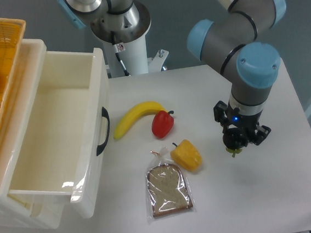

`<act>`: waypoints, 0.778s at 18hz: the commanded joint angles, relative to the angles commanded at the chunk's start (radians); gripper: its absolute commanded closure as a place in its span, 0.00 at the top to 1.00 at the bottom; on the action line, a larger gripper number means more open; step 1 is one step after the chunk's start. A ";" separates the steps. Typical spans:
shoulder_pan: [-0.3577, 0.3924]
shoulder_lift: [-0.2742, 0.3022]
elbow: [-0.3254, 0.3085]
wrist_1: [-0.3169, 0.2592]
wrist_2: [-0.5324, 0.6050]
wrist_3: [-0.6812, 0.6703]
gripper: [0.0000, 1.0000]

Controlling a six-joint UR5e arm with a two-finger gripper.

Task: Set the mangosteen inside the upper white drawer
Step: 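Carry the held dark mangosteen with the gripper over the open white drawer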

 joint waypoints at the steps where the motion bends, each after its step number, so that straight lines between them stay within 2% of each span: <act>1: -0.002 0.008 -0.002 -0.002 -0.003 0.000 0.01; 3: -0.005 0.032 -0.006 -0.014 -0.021 0.000 0.02; 9: -0.015 0.118 -0.009 -0.104 -0.100 -0.012 0.03; 11: -0.028 0.172 -0.031 -0.112 -0.155 -0.014 0.03; 14: -0.050 0.291 -0.096 -0.115 -0.262 -0.026 0.03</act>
